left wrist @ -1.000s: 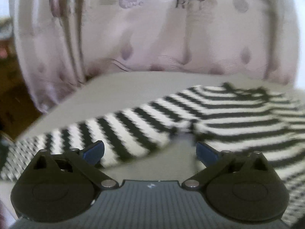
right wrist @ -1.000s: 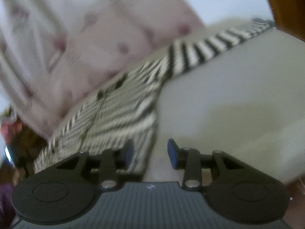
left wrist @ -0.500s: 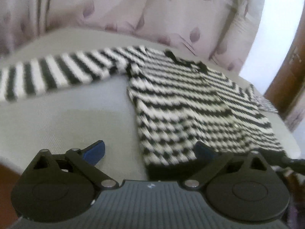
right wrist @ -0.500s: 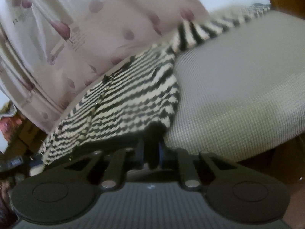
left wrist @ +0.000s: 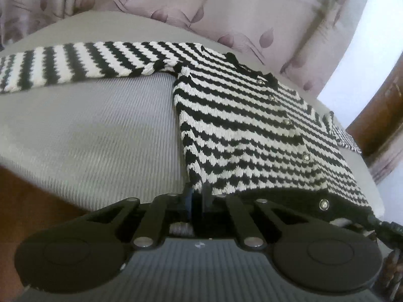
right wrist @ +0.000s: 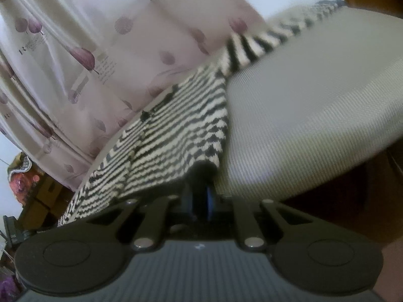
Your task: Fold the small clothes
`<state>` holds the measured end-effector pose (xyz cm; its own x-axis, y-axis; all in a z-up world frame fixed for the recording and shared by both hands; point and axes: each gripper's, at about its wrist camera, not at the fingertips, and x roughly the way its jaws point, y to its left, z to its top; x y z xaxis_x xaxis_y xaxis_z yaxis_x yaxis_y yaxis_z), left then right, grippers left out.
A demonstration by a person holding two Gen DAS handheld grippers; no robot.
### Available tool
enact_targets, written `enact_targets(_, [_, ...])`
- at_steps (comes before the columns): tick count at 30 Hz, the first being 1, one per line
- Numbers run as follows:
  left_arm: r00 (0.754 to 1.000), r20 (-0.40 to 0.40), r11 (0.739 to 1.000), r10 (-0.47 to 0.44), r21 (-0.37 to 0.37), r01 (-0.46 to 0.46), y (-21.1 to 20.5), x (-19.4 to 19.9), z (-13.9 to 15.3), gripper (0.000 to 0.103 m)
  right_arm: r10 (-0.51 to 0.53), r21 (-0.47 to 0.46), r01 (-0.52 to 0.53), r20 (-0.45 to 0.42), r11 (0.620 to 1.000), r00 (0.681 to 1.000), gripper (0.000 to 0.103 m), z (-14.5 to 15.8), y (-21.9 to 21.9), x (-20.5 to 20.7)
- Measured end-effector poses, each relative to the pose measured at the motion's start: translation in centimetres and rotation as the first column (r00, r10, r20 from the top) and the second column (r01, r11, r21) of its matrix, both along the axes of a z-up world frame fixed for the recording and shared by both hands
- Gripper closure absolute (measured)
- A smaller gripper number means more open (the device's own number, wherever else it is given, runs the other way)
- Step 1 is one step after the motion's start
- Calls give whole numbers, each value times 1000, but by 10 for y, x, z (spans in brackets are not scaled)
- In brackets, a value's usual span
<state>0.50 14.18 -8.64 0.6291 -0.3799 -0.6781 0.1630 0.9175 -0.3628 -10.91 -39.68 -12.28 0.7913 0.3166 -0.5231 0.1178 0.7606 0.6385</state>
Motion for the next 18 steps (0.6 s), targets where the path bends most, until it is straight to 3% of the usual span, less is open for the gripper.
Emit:
enact_targets(4, [999, 33, 999, -28, 36, 26, -5, 1, 1, 95, 1, 17, -1, -15, 1000, 1000, 94, -6, -3, -1])
enact_targets(6, [997, 58, 998, -48, 47, 45, -8, 3, 3, 93, 26, 90, -24, -21, 996, 999, 92, -8, -7, 4])
enact_targets(7, [996, 79, 996, -45, 80, 39, -10, 1, 7, 81, 20, 102, -16, -34, 995, 999, 89, -7, -10, 6])
enact_targets(8, [994, 98, 994, -52, 100, 42, -12, -2, 10, 56, 7, 91, -3, -42, 996, 999, 89, -6, -13, 6])
enact_targets(9, [991, 119, 994, -55, 105, 42, -10, -6, 13, 41, 3, 97, 1, -38, 995, 999, 88, -4, -18, 5])
enact_targets(10, [987, 151, 994, -49, 102, 33, -9, -11, 17, 20, -2, 123, 5, -18, 992, 1000, 88, -1, -24, 3])
enact_targets(11, [981, 190, 995, -33, 103, 14, -8, -16, 22, 12, -19, 136, 17, 10, 991, 1000, 87, 4, -30, 0])
enact_targets(14, [956, 292, 994, -17, 107, -15, -10, -21, 41, 7, -65, 62, 62, 55, 996, 996, 76, 26, -49, -1])
enact_targets(18, [928, 373, 988, 3, 139, -59, -29, 6, 56, 1, -145, 33, 143, 93, 989, 985, 72, 45, -95, 25])
